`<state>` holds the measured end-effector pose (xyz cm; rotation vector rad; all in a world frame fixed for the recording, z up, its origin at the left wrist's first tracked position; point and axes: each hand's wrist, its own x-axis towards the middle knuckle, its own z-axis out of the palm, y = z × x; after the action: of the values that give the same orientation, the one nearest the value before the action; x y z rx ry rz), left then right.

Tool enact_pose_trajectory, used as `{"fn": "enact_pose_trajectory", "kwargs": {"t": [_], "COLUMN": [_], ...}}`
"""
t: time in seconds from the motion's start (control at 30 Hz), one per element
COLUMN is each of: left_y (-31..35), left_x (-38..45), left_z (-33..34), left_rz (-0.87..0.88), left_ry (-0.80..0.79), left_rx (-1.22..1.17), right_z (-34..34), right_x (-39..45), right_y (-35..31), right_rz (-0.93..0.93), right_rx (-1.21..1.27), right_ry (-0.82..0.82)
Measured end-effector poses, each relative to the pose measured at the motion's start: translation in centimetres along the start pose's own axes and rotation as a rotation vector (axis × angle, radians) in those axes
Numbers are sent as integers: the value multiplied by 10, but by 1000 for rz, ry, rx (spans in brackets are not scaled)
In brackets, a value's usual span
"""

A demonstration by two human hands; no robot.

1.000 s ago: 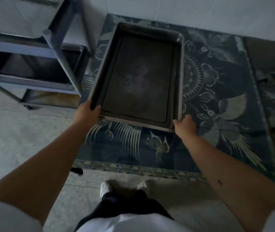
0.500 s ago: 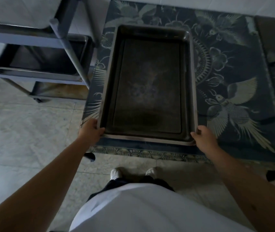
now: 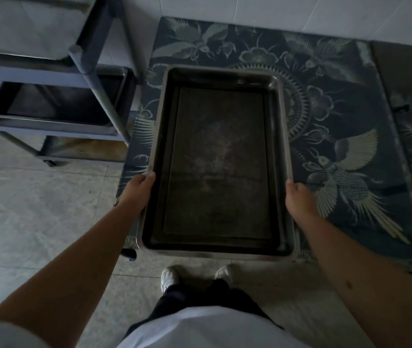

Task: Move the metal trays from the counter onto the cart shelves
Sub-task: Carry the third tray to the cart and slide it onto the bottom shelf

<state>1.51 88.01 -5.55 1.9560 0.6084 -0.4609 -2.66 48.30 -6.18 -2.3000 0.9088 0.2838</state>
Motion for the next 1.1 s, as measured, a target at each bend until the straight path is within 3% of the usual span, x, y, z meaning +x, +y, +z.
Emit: {"fn": "enact_pose_trajectory", "kwargs": {"t": [0.23,0.5,0.7,0.93,1.1], "left_y": [-2,-45,-115,-200,-264], "left_x": [-10,-87,-175,-293,-362], "left_z": [3,-41,-94,-146,-173], "left_rz": [7,-21,-184,-407,-507], "left_ry": [120,318,562,854,1027], "left_rx": [42,-121,-267,-335,-540], "right_z": [-3,-17,13,113,181], "right_x": [-5,-63,-101,-176,-264], "right_y": [15,-4,-88,-164,-214], "right_rz": [-44,-280,-554,-795,-972], "right_rx": [187,157,24,-89,-168], "right_ry": [130,100,-80,-364,-554]}}
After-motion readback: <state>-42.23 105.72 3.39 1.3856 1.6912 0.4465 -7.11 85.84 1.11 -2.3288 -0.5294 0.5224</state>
